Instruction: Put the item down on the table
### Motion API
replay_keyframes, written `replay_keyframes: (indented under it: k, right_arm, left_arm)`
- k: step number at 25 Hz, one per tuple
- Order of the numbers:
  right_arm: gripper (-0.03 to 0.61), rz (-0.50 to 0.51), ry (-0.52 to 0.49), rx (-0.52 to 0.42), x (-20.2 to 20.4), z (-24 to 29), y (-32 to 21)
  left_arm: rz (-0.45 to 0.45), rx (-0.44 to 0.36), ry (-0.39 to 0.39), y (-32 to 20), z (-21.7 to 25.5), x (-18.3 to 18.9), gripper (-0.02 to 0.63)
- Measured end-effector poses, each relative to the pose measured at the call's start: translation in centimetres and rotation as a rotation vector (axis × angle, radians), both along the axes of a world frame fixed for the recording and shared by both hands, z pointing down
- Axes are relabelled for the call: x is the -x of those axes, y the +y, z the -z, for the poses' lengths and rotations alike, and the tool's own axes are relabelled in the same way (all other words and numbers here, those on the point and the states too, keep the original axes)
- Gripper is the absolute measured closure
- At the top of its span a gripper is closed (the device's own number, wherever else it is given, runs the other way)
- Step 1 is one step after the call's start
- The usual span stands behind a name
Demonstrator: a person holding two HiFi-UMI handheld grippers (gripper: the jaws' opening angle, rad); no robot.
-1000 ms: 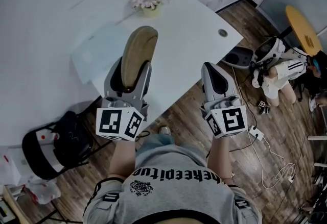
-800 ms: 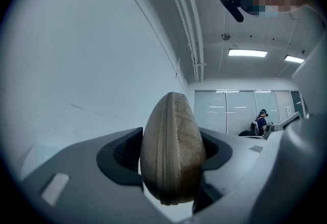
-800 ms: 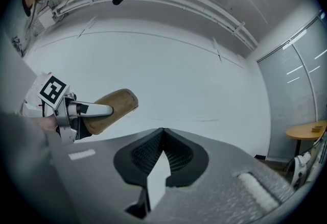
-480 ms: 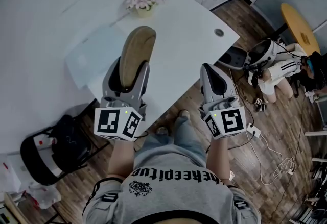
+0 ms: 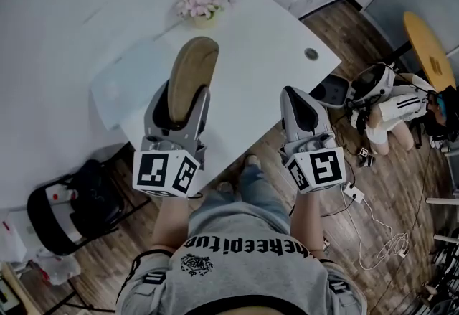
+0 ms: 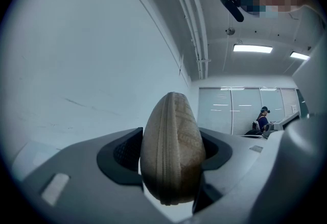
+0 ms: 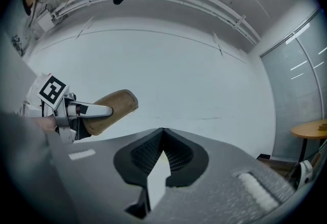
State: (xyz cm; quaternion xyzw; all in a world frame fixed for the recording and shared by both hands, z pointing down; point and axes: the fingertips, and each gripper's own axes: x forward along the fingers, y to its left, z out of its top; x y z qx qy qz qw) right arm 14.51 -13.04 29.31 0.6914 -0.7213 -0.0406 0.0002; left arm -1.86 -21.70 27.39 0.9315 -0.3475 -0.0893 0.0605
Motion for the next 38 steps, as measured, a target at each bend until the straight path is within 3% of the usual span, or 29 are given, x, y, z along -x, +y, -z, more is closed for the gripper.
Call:
replay_keyframes:
  k: [19, 38]
  right_arm:
    - [0.578, 0.204, 0.002, 0.045, -3.6, -1.0, -8.3]
    - [0.578, 0.347, -0.019, 0.152, -5.2, -5.6, -12.7]
  left_arm:
    - [0.168, 0.069, -0.066, -4.6, -3.9, -3.9, 0.316]
    - [0.254, 0.234, -0.184, -6.8, -12.2, -7.1, 0.316]
